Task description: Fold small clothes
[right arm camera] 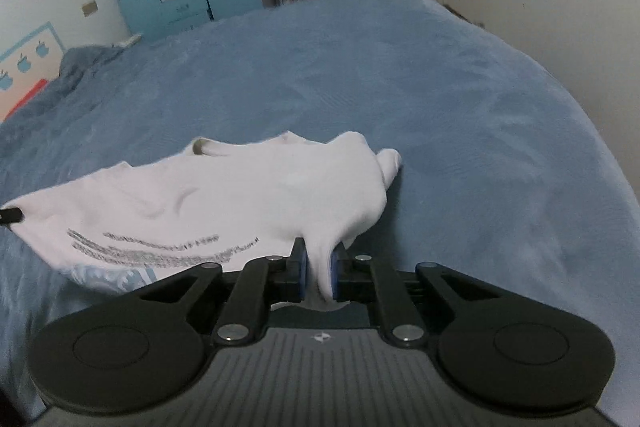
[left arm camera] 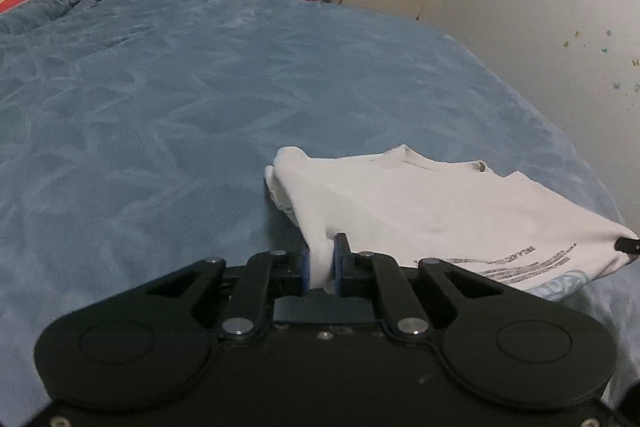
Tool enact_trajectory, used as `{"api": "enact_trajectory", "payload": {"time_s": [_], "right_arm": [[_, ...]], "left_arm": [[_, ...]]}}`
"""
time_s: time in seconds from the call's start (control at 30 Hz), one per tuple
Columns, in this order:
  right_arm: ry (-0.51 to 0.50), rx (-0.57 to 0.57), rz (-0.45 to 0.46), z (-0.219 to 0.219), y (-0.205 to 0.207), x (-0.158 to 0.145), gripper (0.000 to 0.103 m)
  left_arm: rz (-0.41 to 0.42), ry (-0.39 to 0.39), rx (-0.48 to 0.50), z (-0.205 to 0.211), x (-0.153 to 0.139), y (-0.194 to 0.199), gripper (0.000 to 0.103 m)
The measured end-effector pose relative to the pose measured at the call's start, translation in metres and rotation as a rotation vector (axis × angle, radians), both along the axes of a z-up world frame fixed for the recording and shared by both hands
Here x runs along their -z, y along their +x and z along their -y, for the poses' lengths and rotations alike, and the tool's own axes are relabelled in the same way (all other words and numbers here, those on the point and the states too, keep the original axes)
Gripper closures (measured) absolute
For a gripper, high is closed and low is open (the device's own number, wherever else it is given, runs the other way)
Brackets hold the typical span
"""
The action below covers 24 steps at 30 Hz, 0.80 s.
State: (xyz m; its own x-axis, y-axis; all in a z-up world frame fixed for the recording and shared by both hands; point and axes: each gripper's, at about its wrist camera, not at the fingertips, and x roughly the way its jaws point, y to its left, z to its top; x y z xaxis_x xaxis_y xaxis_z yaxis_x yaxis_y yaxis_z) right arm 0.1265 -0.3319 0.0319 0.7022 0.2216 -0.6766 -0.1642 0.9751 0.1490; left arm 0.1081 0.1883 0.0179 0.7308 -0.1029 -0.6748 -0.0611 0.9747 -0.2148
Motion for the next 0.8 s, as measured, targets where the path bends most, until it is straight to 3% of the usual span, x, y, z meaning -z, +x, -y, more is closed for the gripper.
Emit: {"api": "enact_trajectory", "payload": {"time_s": [0.13,0.2,0.3,0.4,0.47,0.57,0.63,0.7,0.8], "right_arm": [[-0.016,-0.046,-0.070,0.015,-0.070,0.010,0.091],[-0.055,-0.060,-0.106,0.015,-0.093,0.028,0.091],[-0.173,-0.050,-0.223,0.009,-0.095,0.077,0.089],[-0.218,-0.012,-0.285,0.003,-0.085,0.104,0.078],[-0.230,0.012,-0.313,0.000,-0.078,0.099,0.068],[-0.210,0.041,-0.324,0.011,-0.070,0.080,0.065],[-0.218,0.062,-0.297,0.017,-0.070,0.066,0.061],[-0.233,0.094,-0.254,0.020,-0.066,0.049,0.058],[-0.245,0.102,-0.178,0.018,-0.058,0.033,0.053]], "left_arm": [[-0.060,-0.020,0.009,0.007,0.018,-0.078,0.094],[-0.147,-0.083,0.049,0.012,0.044,-0.112,0.094],[-0.303,-0.060,0.060,0.026,0.097,-0.134,0.096],[-0.353,-0.089,0.017,0.027,0.129,-0.132,0.095],[-0.367,-0.082,0.031,0.028,0.128,-0.126,0.089],[-0.335,0.040,0.045,0.032,0.100,-0.133,0.070],[-0.290,0.106,0.047,0.030,0.085,-0.132,0.064],[-0.245,0.111,0.044,0.027,0.068,-0.125,0.056],[-0.210,0.080,0.027,0.026,0.059,-0.106,0.055]]}}
